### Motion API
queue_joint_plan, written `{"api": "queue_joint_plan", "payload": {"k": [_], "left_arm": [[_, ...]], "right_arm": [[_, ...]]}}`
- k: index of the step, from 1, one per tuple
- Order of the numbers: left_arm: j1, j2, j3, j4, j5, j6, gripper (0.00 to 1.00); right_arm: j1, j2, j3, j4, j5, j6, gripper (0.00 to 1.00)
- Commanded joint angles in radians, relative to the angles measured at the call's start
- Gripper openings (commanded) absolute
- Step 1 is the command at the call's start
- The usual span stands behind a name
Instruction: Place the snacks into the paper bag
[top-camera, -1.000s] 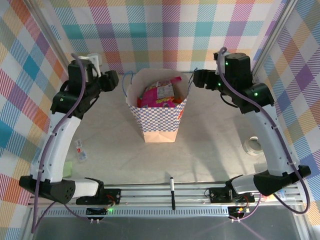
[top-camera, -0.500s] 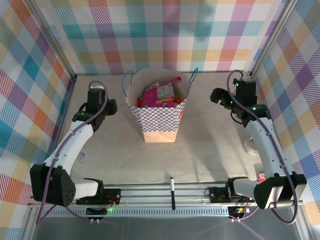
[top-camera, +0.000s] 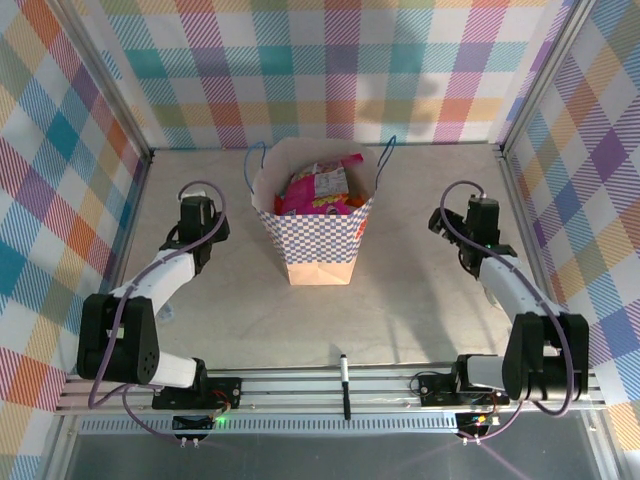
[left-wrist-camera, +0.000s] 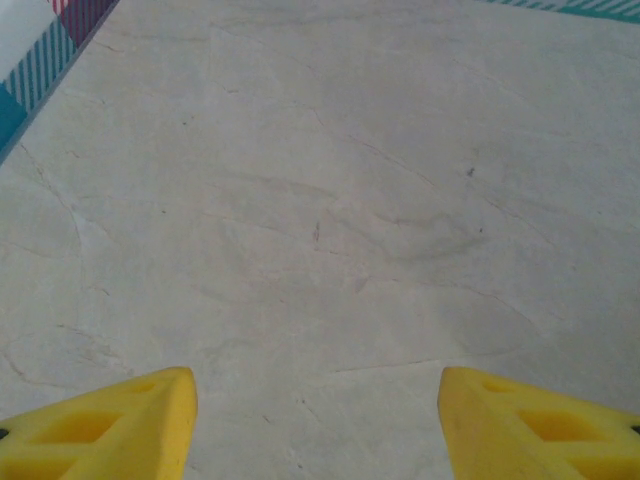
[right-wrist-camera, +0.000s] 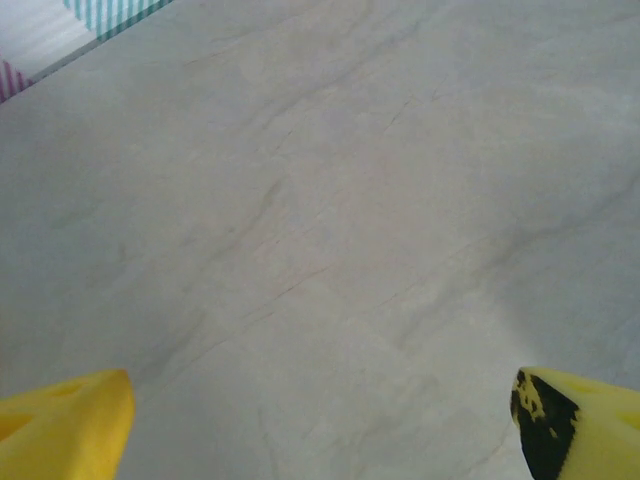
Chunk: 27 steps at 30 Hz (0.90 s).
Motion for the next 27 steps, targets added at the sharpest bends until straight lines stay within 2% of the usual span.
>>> {"api": "queue_joint_plan", "payload": {"k": [1, 3, 8, 10, 13, 20, 27], "left_arm": [[0.019, 0.029, -0.052, 0.190, 0.045, 0.020, 0.65], [0.021, 0.040, -0.076, 0.260, 0.067, 0.051, 0.65], [0.033, 0.040, -0.076, 0.285, 0.141, 0.095, 0.66], [0.034, 0.040, -0.084, 0.313, 0.133, 0.084, 0.66], [0.036, 0.044, -0.077, 0.301, 0.139, 0.071, 0.67], [0.036, 0.042, -0.103, 0.274, 0.158, 0.083, 0.67], [0.037, 0.059, -0.221, 0.476, 0.183, 0.103, 0.68]], "right_arm": [[-0.011, 0.034, -0.053, 0.209, 0.026, -0.087, 0.96], [-0.017, 0.043, -0.102, 0.291, 0.017, -0.115, 0.97], [-0.044, 0.009, -0.175, 0.414, -0.027, -0.158, 0.97], [-0.046, -0.003, -0.194, 0.424, -0.051, -0.186, 0.97], [-0.046, -0.023, -0.232, 0.417, -0.060, -0.193, 0.97], [-0.047, -0.030, -0.346, 0.591, -0.053, -0.174, 0.98], [-0.050, 0.009, -0.378, 0.723, -0.093, -0.209, 0.97]]}}
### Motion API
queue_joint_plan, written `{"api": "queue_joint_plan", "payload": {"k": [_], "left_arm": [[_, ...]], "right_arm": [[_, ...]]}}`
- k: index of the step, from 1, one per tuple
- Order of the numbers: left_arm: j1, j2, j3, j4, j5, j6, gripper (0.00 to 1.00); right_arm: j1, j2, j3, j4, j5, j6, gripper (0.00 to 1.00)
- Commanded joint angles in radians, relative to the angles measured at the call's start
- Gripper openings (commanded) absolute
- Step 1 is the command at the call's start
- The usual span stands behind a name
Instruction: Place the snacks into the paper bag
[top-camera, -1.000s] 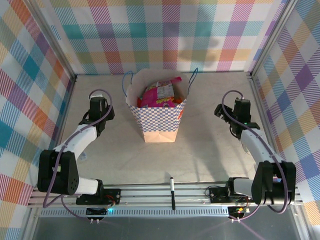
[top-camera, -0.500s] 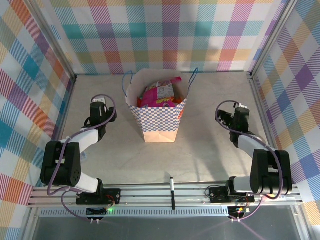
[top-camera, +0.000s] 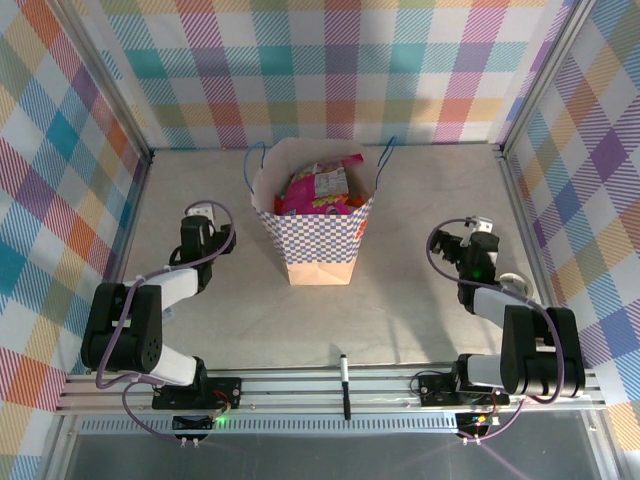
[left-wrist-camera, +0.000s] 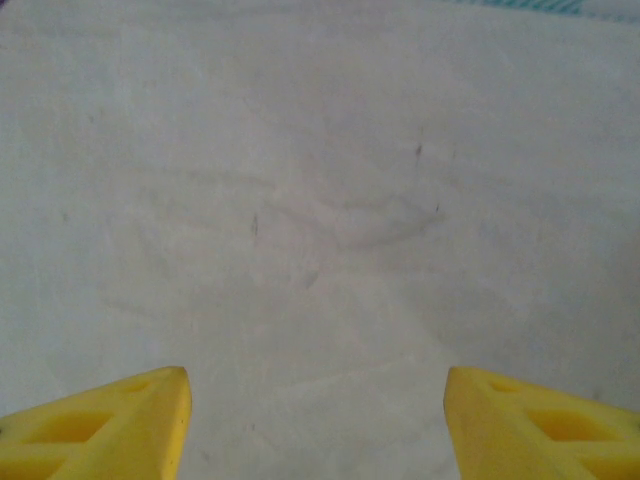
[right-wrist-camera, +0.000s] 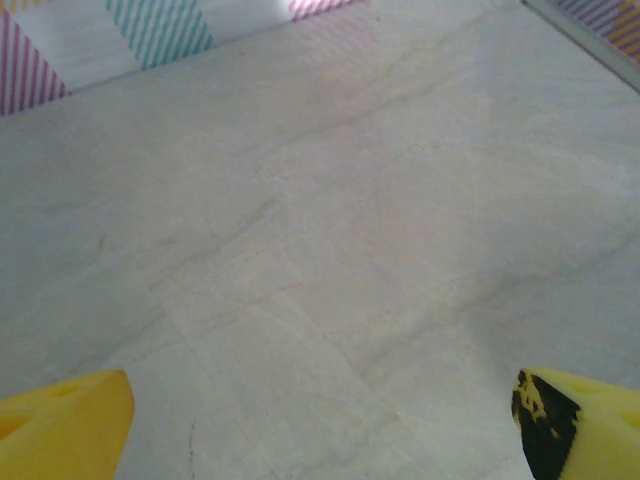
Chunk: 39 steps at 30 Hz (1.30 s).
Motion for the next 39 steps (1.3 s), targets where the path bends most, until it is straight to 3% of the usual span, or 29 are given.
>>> {"api": "queue_joint_plan", "payload": {"k": [1, 13, 17, 26, 39], "left_arm": [[0.009, 0.022, -0.031, 0.144, 0.035, 0.026, 0.68], [0.013, 0.113, -0.153, 0.443, 0.075, 0.036, 0.69], [0.014, 0.111, -0.153, 0.437, 0.071, 0.033, 0.70], [0.014, 0.113, -0.151, 0.437, 0.071, 0.033, 0.72], [0.014, 0.114, -0.152, 0.436, 0.069, 0.033, 0.73]], "right_arm": [[-0.008, 0.015, -0.036, 0.163, -0.042, -0.044, 0.97], [-0.005, 0.231, -0.046, 0.417, -0.180, -0.109, 0.96], [0.009, 0.219, 0.027, 0.252, -0.214, -0.145, 0.99], [0.043, 0.223, 0.044, 0.224, -0.148, -0.164, 0.99], [0.045, 0.223, 0.046, 0.218, -0.151, -0.168, 0.99]]}}
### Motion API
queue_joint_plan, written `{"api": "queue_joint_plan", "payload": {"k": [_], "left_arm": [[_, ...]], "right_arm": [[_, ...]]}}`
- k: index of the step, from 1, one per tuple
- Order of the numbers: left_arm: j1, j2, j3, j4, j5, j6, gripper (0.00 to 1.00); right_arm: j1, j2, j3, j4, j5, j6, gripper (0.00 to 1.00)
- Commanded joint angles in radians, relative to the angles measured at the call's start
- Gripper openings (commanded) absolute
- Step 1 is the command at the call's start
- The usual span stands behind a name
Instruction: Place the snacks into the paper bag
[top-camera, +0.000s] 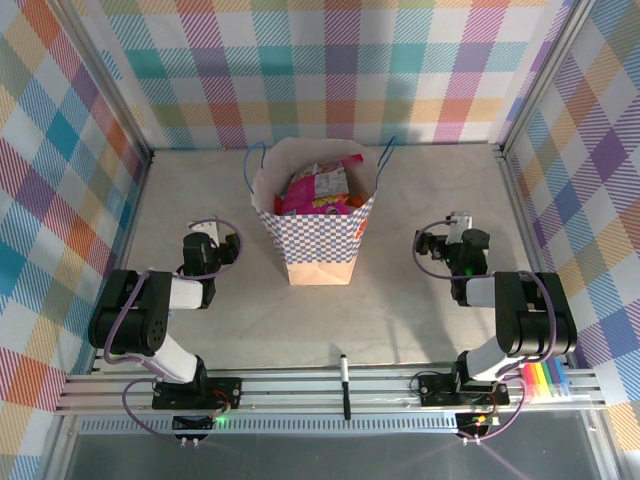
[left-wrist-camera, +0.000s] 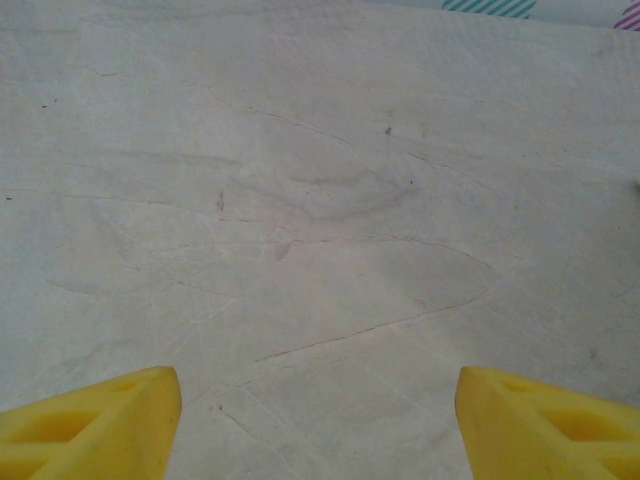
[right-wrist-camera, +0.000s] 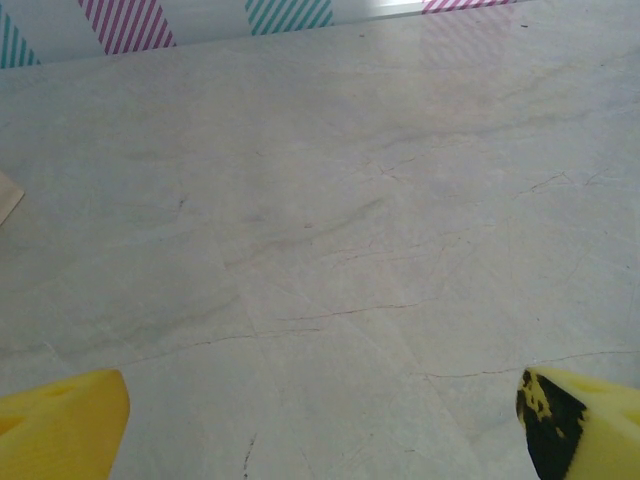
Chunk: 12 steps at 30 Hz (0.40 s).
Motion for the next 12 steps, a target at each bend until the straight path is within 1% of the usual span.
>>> {"api": "queue_joint_plan", "payload": {"k": [1, 12], "left_arm": [[0.013, 0.004, -0.006, 0.056, 0.016, 0.013, 0.73], [0.013, 0.004, -0.006, 0.054, 0.015, 0.012, 0.73]], "right_arm": [[0.007, 0.006, 0.021, 0.003, 0.003, -0.019, 0.99], [0.013, 0.008, 0.024, -0.002, 0.015, -0.024, 0.99]]}}
